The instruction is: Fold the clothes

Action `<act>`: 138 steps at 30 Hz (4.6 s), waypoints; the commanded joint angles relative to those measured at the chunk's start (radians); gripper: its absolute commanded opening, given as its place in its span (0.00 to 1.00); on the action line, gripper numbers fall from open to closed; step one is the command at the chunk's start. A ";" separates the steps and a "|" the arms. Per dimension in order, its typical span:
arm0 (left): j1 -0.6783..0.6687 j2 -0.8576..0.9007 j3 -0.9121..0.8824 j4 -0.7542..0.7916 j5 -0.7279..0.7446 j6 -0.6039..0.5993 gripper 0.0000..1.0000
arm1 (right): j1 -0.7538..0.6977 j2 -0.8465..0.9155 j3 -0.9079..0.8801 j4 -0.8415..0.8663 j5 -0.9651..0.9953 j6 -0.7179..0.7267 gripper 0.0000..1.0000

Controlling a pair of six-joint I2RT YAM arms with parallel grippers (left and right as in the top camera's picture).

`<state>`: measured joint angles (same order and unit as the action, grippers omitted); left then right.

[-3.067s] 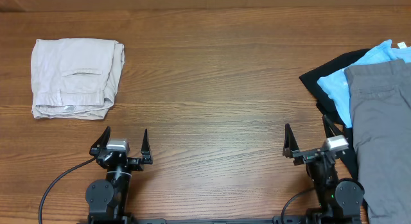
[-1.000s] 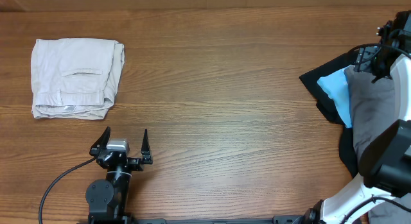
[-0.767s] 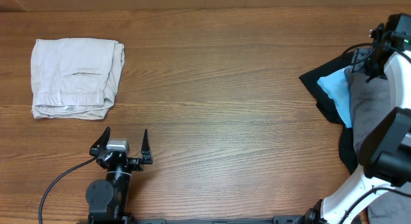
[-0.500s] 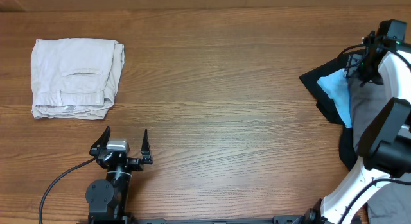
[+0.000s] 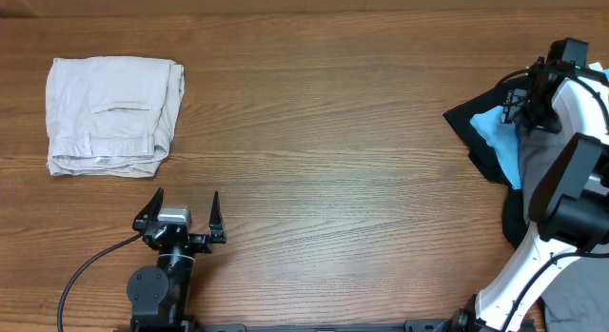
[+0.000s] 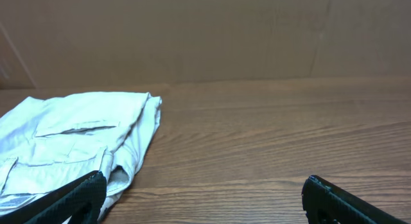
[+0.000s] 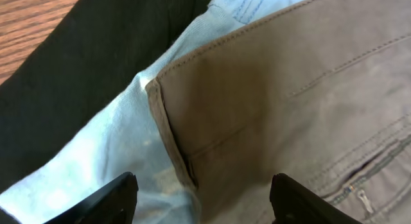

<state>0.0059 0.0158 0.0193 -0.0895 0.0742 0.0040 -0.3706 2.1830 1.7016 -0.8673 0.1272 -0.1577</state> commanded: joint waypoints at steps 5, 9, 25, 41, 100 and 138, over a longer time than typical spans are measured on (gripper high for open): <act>-0.006 -0.011 -0.006 0.002 -0.007 0.019 1.00 | 0.004 0.008 0.004 0.043 -0.009 0.000 0.66; -0.006 -0.011 -0.006 0.002 -0.007 0.019 1.00 | 0.000 0.010 -0.003 0.022 -0.008 0.000 0.64; -0.006 -0.011 -0.006 0.002 -0.007 0.018 1.00 | -0.026 0.039 -0.019 0.051 -0.017 0.000 0.25; -0.006 -0.011 -0.006 0.002 -0.007 0.019 1.00 | -0.047 -0.025 0.290 -0.188 -0.187 0.031 0.04; -0.006 -0.011 -0.006 0.002 -0.007 0.019 1.00 | 1.023 -0.027 0.385 -0.220 -0.586 0.379 0.45; -0.006 -0.011 -0.006 0.002 -0.007 0.019 1.00 | 0.034 -0.310 -0.095 -0.414 -0.290 0.365 0.04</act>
<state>0.0059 0.0158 0.0193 -0.0895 0.0742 0.0036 -0.2871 1.8713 1.6245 -1.2995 -0.1455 0.2020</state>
